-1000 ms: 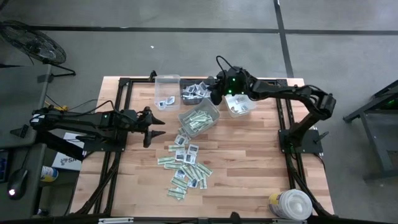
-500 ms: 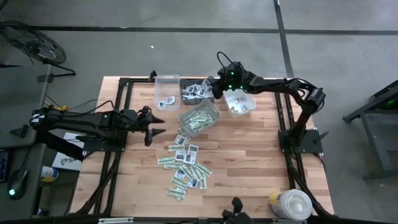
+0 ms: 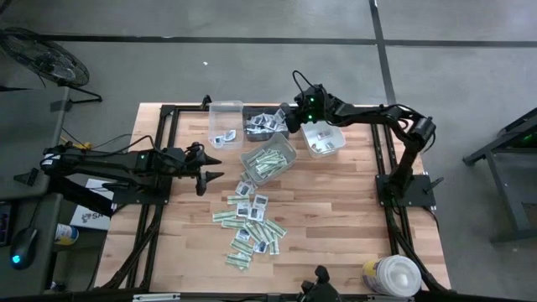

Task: Pick & Place First Aid Supplies
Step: Put the towelette pack into the black bin

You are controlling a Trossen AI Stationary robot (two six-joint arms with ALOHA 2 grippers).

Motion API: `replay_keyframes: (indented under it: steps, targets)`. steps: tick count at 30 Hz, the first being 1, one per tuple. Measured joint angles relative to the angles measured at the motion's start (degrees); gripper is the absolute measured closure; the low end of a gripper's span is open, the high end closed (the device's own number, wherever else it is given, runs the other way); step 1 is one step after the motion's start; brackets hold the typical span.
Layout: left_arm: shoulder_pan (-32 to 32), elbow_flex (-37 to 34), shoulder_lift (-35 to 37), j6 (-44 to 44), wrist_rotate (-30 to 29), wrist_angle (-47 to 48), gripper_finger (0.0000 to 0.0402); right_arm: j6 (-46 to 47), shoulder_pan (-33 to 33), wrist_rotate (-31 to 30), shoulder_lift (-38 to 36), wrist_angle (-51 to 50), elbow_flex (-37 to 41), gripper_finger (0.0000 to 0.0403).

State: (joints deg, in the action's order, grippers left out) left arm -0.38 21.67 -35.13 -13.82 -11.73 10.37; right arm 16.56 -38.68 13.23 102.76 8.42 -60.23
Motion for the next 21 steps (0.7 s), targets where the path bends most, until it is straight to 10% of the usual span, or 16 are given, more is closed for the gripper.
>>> replay_keyframes:
  steps: [21]
  targets:
    - [0.0,0.0,0.0,0.0,0.8,0.0,0.0186,2.7,1.5,5.5,-5.8,-3.2,0.0,0.0312]
